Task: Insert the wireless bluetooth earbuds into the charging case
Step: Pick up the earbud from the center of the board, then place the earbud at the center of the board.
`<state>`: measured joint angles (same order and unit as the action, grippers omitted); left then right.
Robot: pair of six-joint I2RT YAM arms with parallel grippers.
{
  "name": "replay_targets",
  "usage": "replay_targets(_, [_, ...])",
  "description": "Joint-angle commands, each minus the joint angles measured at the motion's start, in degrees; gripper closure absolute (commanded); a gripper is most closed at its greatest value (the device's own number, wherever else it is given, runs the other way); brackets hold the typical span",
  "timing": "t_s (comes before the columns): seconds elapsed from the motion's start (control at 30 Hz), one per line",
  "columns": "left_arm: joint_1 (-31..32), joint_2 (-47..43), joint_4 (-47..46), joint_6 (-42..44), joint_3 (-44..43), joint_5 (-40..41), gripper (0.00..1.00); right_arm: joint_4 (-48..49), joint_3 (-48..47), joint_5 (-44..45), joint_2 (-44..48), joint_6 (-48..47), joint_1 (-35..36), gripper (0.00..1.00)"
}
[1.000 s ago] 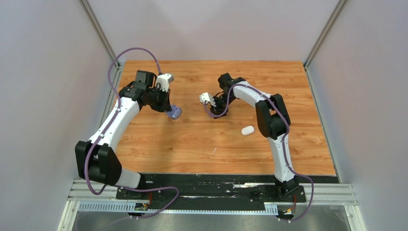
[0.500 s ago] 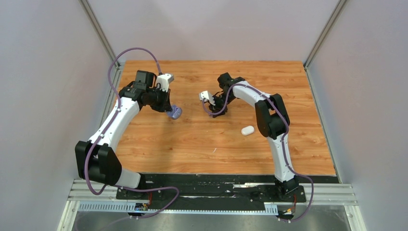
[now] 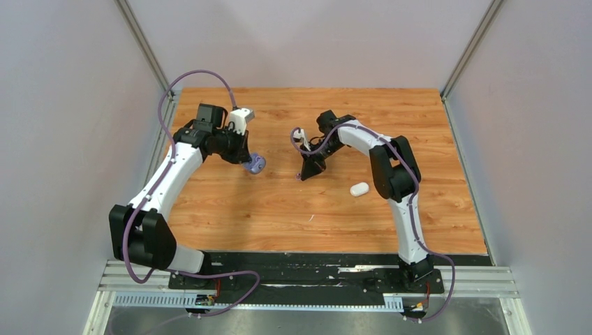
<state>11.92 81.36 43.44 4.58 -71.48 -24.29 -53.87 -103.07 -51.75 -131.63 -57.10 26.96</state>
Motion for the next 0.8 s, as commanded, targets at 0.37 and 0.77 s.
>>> replay_targets(0.37, [1.6, -5.8, -22.4, 5.2, 9.1, -5.4, 1.00, 14.4, 10.7, -48.0, 8.0, 56.4, -6.0, 0.99])
replay_targets(0.77, [1.6, -4.7, -18.8, 4.1, 7.3, -5.6, 1.00, 23.1, 22.3, -28.0, 9.1, 71.2, -7.6, 1.00])
